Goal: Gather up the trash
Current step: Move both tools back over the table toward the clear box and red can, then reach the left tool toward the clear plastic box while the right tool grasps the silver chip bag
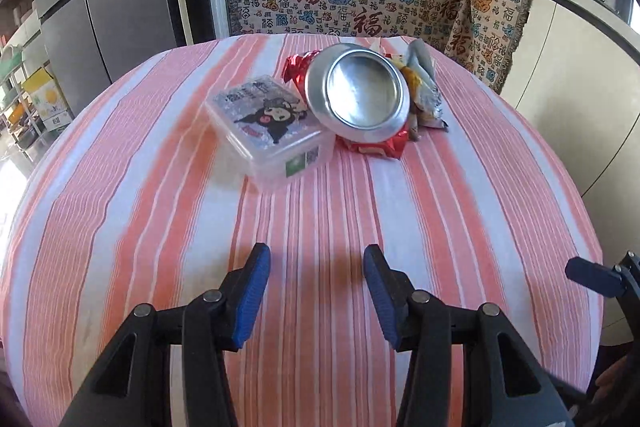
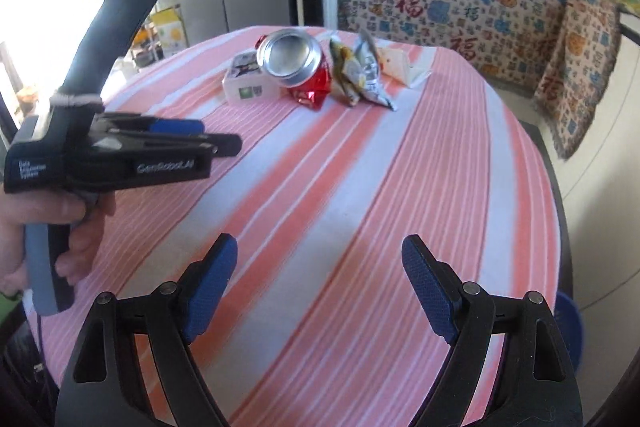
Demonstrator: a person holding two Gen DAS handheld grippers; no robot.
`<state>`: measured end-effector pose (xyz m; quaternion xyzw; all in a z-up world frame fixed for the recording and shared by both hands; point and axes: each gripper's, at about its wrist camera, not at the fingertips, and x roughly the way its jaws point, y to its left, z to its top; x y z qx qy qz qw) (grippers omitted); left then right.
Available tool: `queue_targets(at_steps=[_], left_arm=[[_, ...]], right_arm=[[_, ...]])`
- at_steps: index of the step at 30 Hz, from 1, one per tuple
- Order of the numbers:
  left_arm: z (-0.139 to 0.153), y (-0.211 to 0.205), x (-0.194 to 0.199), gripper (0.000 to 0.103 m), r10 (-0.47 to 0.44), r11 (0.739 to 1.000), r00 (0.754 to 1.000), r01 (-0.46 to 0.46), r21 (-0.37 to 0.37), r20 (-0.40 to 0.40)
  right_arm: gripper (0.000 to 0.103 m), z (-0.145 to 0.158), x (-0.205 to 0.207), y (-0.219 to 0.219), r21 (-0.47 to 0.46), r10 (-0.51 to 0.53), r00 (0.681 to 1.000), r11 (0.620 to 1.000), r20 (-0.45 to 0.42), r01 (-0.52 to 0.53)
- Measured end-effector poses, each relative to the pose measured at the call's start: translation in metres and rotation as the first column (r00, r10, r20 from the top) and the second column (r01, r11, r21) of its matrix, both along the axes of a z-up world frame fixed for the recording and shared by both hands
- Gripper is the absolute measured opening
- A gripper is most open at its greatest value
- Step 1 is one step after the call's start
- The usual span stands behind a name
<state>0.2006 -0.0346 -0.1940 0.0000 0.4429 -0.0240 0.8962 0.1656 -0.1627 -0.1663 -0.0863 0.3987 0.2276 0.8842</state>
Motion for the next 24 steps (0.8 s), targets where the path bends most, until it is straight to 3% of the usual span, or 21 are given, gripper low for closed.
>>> queue_targets(at_steps=[10,18,24], left_arm=[[-0.007,0.006,0.05,0.073,0.086,0.996,0.996,-0.086,0.016,0.01],[-0.004,0.069,0.054,0.073,0.247,0.966,0.969,-0.245,-0.078,0.016],[-0.006,0.109,0.027,0.071,0.241,0.97,0.97,-0.241,-0.018,0.022]], right_arm=[[0.093,-0.016,0.011,0.002,-0.014,-0.018,0.999,1.0,-0.047,0.018],[0.097,-0.016,0.01,0.005,-0.016,-0.022,0.998,1.0,-0.053,0.021],[0.099,-0.016,0.01,0.006,-0.019,-0.029,0.998,0.999,-0.055,0.028]])
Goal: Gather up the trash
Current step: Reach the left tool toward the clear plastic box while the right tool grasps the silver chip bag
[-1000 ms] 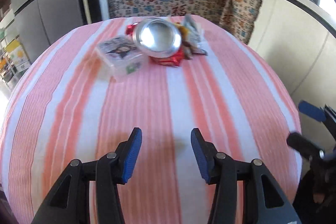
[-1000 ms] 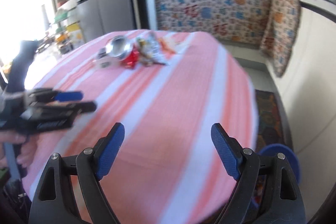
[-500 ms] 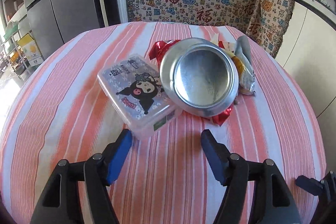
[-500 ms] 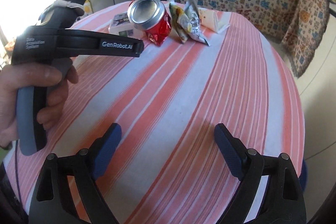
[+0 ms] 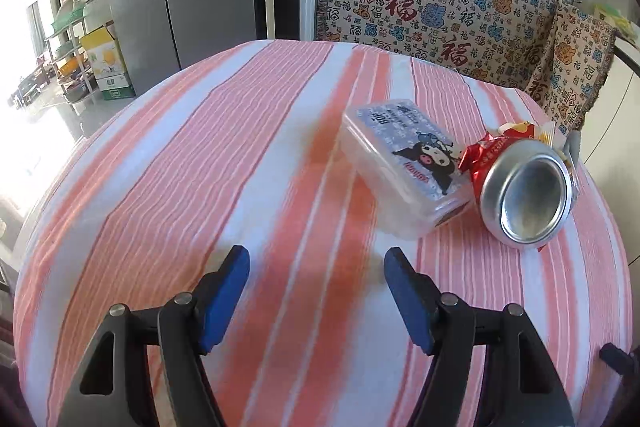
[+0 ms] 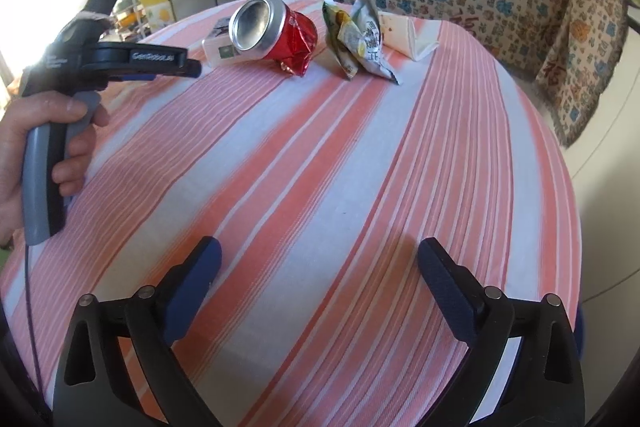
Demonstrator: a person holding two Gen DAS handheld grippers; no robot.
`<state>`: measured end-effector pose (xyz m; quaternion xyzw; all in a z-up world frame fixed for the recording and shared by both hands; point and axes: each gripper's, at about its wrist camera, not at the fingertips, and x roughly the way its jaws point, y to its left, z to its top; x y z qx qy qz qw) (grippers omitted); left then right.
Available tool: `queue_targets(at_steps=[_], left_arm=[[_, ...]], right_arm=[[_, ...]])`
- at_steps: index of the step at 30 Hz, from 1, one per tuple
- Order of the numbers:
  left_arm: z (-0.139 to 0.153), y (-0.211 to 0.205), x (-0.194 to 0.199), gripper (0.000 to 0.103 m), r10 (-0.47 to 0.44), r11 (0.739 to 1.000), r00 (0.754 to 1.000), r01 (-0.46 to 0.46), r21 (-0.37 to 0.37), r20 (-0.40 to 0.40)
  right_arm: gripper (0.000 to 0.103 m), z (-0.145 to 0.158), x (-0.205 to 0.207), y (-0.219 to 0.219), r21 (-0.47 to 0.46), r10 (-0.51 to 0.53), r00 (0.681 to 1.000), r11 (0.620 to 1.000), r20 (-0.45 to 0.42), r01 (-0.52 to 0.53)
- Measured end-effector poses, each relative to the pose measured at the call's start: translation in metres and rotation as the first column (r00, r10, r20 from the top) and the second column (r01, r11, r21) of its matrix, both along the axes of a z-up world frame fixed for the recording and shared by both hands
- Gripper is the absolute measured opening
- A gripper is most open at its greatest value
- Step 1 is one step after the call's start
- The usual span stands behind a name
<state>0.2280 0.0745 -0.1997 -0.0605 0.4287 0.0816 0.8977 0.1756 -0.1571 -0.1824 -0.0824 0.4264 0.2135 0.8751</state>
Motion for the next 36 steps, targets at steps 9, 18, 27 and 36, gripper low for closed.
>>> queue_targets(at_steps=[9,18,27,36], left_arm=[[-0.003,-0.04,0.024,0.077,-0.151,0.988,0.988,0.152,0.04,-0.018],[-0.008,-0.053,0.077,0.08,-0.099,0.993,0.994,0.102,0.056,-0.04],[-0.008,0.002,0.069,0.081,-0.003,1.0,1.0,0.004,0.023,-0.024],[-0.004,0.047,0.035,0.081,-0.073,0.997,0.997,0.073,0.023,-0.017]], right_arm=[[0.1,0.0,0.001,-0.001,-0.003,-0.013,1.0,1.0,0.004,0.013],[0.1,0.0,0.0,-0.001,-0.002,-0.015,1.0,1.0,0.006,0.015],[0.1,-0.001,0.0,-0.001,0.002,-0.008,1.0,1.0,0.004,0.008],[0.102,0.0,0.028,0.001,-0.023,0.014,0.999,1.0,-0.035,-0.015]])
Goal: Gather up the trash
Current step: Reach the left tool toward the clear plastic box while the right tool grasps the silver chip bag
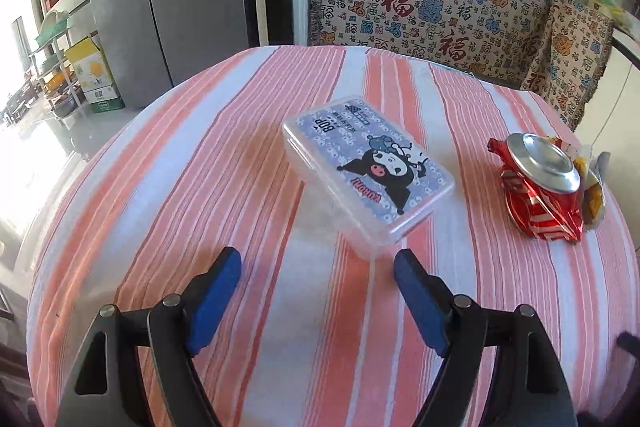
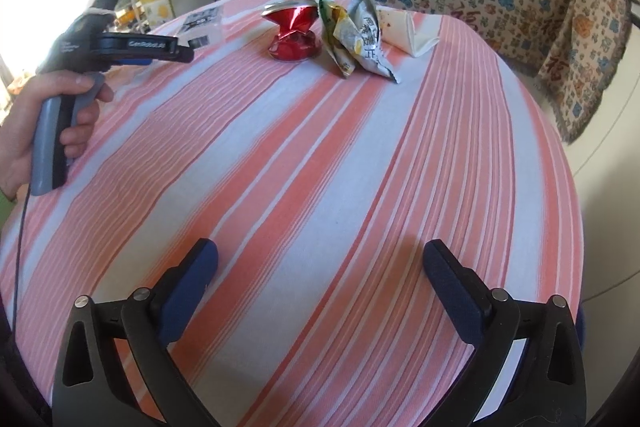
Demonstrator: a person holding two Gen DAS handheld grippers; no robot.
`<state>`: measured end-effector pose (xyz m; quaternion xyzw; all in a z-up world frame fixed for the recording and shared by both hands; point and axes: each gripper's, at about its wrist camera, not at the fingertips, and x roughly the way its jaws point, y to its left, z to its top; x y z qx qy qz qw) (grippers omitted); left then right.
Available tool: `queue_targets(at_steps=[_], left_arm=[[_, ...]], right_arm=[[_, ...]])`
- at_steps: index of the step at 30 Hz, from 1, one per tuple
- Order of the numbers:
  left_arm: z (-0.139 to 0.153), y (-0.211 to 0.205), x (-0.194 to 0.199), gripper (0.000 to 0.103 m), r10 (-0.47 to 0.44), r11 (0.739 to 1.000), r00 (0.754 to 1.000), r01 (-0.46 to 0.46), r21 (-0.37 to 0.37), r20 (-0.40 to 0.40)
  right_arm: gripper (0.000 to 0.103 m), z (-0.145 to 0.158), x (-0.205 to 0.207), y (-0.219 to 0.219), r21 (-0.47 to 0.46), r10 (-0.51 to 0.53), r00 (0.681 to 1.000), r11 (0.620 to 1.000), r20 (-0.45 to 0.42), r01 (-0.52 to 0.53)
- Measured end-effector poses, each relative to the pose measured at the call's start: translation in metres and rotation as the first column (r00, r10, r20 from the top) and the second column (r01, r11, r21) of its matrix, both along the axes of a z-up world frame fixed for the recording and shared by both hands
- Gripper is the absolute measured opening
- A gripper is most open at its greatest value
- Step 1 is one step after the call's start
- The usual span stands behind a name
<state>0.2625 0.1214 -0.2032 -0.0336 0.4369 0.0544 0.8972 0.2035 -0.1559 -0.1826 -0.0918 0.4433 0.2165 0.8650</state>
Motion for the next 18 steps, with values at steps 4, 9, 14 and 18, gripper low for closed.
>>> queue_targets(at_steps=[4,9,14,18], left_arm=[[-0.001,-0.003,-0.007,0.081,-0.019,1.0,1.0,0.019,0.023,-0.005],[-0.001,-0.004,-0.006,0.082,-0.019,1.0,1.0,0.019,0.023,-0.009],[-0.001,-0.004,-0.007,0.082,-0.017,1.0,1.0,0.017,0.021,-0.008],[-0.001,-0.004,-0.005,0.082,-0.018,1.0,1.0,0.018,0.02,-0.008]], right_arm=[[0.103,-0.001,0.057,0.004,-0.003,-0.016,1.0,1.0,-0.018,0.016],[0.095,0.001,0.125,0.022,0.0,-0.041,0.999,0.999,0.01,0.041],[0.049,0.004,0.138,0.022,0.07,-0.094,0.995,0.993,0.037,0.091],[0.04,0.006,0.102,0.011,0.076,-0.077,0.997,0.994,0.032,0.074]])
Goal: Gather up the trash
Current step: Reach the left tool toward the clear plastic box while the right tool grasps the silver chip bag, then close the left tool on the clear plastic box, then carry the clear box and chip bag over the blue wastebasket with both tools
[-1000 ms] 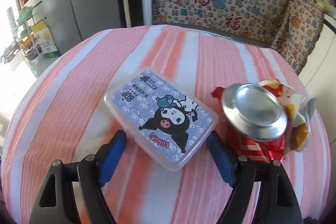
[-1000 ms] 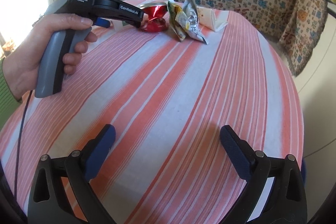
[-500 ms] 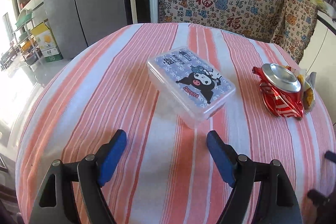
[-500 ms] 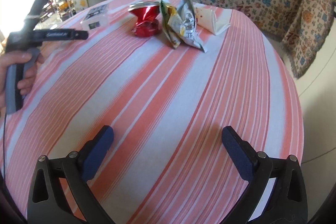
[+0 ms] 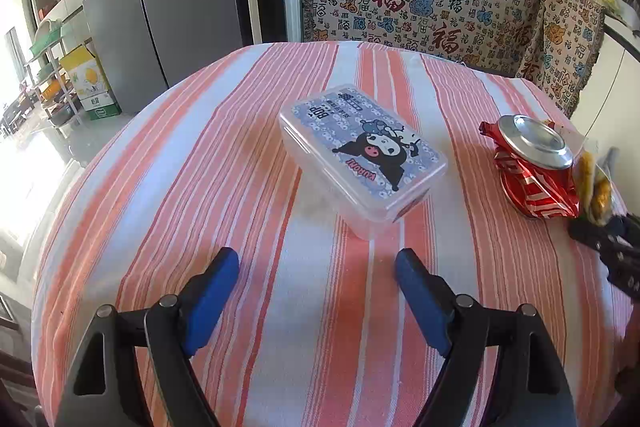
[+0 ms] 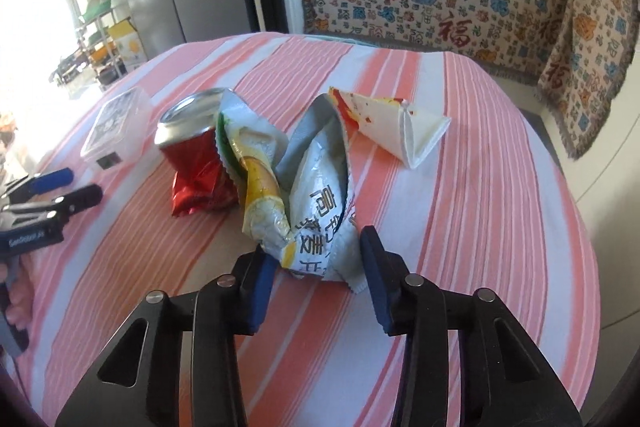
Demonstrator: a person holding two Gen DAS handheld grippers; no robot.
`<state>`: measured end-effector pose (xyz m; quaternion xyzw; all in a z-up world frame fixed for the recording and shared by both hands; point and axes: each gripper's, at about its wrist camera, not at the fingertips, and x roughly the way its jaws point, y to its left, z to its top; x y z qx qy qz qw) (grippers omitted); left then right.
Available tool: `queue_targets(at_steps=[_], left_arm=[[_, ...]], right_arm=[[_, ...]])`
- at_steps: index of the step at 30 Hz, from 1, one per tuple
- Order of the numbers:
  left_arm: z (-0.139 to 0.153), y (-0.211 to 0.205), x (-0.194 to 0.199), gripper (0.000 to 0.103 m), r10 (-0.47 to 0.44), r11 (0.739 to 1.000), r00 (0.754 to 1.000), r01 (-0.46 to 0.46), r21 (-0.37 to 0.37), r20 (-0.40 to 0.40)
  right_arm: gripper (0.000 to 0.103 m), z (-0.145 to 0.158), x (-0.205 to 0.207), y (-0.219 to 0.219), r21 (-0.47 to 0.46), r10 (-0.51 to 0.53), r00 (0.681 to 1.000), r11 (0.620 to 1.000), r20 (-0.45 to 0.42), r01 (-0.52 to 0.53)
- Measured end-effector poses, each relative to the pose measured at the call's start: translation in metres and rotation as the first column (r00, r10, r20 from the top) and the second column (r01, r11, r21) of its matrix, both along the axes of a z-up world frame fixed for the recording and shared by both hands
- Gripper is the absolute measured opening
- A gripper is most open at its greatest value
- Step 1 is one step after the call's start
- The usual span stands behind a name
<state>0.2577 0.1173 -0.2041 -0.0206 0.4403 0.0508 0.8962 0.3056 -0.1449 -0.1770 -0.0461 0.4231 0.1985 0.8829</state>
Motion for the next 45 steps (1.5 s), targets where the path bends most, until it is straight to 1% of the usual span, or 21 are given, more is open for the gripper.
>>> queue_targets(at_steps=[3,5,7,10,11,13,18,19,22,24,27,30,31,33,34,35,36,37,38,42,45], left_arm=[[0.002,0.001,0.0,0.082,-0.002,1.0,1.0,0.002,-0.012,0.005],[0.01,0.004,0.0,0.082,-0.015,0.997,0.999,0.017,-0.071,0.031],[0.022,0.005,0.01,0.082,-0.012,0.992,0.999,0.017,-0.128,0.041],[0.036,0.002,0.036,0.082,0.009,0.985,1.0,-0.005,-0.175,0.021],[0.038,0.001,0.046,0.082,0.017,0.985,1.0,-0.014,-0.173,0.015],[0.038,-0.004,0.068,0.082,0.041,0.99,0.999,-0.042,-0.136,-0.008],[0.01,-0.016,0.096,0.082,0.057,0.996,0.99,-0.065,-0.06,-0.126],[0.008,-0.017,0.095,0.082,0.058,0.997,0.991,-0.064,-0.051,-0.123],[0.008,-0.016,0.078,0.073,0.034,0.997,0.996,-0.039,-0.071,-0.078],[0.011,-0.019,0.062,0.067,-0.016,0.997,0.997,0.011,-0.07,-0.073],[0.014,-0.031,0.022,0.066,-0.123,0.991,0.99,0.118,-0.063,-0.071],[0.015,-0.048,-0.029,0.066,-0.236,0.971,0.97,0.233,-0.06,-0.059],[0.015,-0.054,-0.047,0.066,-0.265,0.963,0.963,0.262,-0.056,-0.055],[0.015,-0.06,-0.075,0.067,-0.286,0.957,0.957,0.284,-0.054,-0.041],[0.013,-0.061,-0.086,0.067,-0.285,0.957,0.958,0.283,-0.059,-0.043],[0.012,-0.062,-0.093,0.068,-0.276,0.96,0.961,0.275,-0.048,-0.028],[0.011,-0.062,-0.098,0.073,-0.264,0.964,0.964,0.263,-0.034,-0.028],[0.01,-0.062,-0.1,0.074,-0.256,0.967,0.967,0.255,-0.026,-0.019],[0.009,-0.061,-0.1,0.078,-0.246,0.969,0.969,0.246,-0.02,-0.012],[0.008,-0.064,-0.097,0.081,-0.232,0.973,0.973,0.232,-0.003,-0.019],[0.008,-0.062,-0.097,0.082,-0.228,0.974,0.973,0.228,-0.012,-0.021]], right_arm=[[0.038,0.0,-0.04,-0.005,-0.022,0.023,1.0,0.999,0.017,-0.023],[0.038,0.0,-0.056,-0.007,0.0,0.032,0.999,0.999,0.011,-0.032],[0.038,0.0,-0.059,-0.006,0.0,0.026,1.0,1.0,0.011,-0.026],[0.038,-0.001,-0.056,-0.002,-0.015,0.006,1.0,1.0,0.016,-0.006],[0.038,-0.001,-0.056,0.001,-0.034,0.005,1.0,0.999,0.023,-0.004],[0.038,-0.001,-0.057,0.004,-0.055,0.009,0.999,0.998,0.033,-0.007],[0.039,-0.002,-0.058,0.002,-0.042,0.006,1.0,0.999,0.027,-0.005],[0.039,-0.001,-0.058,0.002,-0.044,0.006,1.0,0.999,0.028,-0.005],[0.039,-0.002,-0.057,0.001,-0.037,0.006,1.0,0.999,0.026,-0.005],[0.039,-0.001,-0.056,-0.002,-0.021,0.004,1.0,1.0,0.02,-0.003],[0.039,-0.001,-0.062,-0.005,-0.004,-0.006,1.0,1.0,0.012,0.006],[0.039,-0.001,-0.08,-0.003,0.013,0.007,1.0,1.0,0.009,-0.007],[0.039,-0.001,-0.088,-0.001,0.017,0.017,1.0,1.0,0.007,-0.017],[0.04,-0.001,-0.1,0.003,0.02,0.032,0.999,0.999,0.006,-0.032],[0.045,-0.001,-0.103,0.005,0.018,0.032,0.999,0.999,0.005,-0.032],[0.053,-0.001,-0.105,0.006,0.02,0.031,0.999,0.999,0.005,-0.031],[0.062,-0.002,-0.107,0.008,0.026,0.036,0.999,0.999,-0.002,-0.036],[0.082,-0.003,-0.107,0.009,0.027,0.038,0.999,0.999,-0.01,-0.037],[0.092,-0.004,-0.107,0.009,0.024,0.033,0.999,0.999,-0.016,-0.033],[0.093,-0.005,-0.105,0.004,0.061,0.013,1.0,0.998,-0.028,-0.011],[0.093,-0.002,-0.107,-0.001,0.082,0.0,0.999,0.997,-0.044,0.004]])
